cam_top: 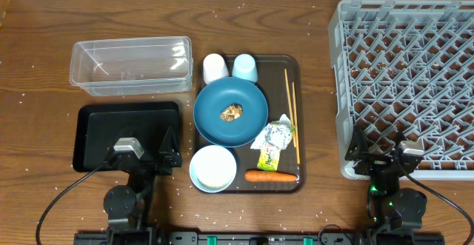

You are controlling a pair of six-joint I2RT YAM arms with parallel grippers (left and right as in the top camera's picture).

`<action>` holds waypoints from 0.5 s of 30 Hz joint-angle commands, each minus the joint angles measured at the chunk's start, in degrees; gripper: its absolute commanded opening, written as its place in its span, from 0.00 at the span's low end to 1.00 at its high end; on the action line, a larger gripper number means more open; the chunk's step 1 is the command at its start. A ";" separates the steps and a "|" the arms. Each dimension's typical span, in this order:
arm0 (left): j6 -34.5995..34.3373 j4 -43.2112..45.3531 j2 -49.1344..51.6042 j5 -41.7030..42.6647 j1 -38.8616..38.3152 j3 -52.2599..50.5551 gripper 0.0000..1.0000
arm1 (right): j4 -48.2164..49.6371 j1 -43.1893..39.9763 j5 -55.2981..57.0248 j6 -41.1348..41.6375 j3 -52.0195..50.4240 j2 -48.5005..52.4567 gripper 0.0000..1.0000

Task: Sort waste into correct bins and load items into the dishwasher rack

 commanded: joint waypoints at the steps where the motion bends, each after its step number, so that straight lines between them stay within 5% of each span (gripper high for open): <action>1: 0.52 -1.95 -0.39 0.33 -0.15 -0.90 0.98 | -0.26 -0.96 0.24 -0.33 -0.09 -0.17 0.99; 11: -0.11 -1.90 -0.39 0.76 -0.17 -0.90 0.98 | -0.24 -0.96 0.22 -0.33 -0.09 -0.17 0.99; 15: -12.11 -1.64 -0.39 13.57 -0.17 -0.85 0.98 | -0.24 -0.96 0.22 -0.35 -0.09 -0.17 0.99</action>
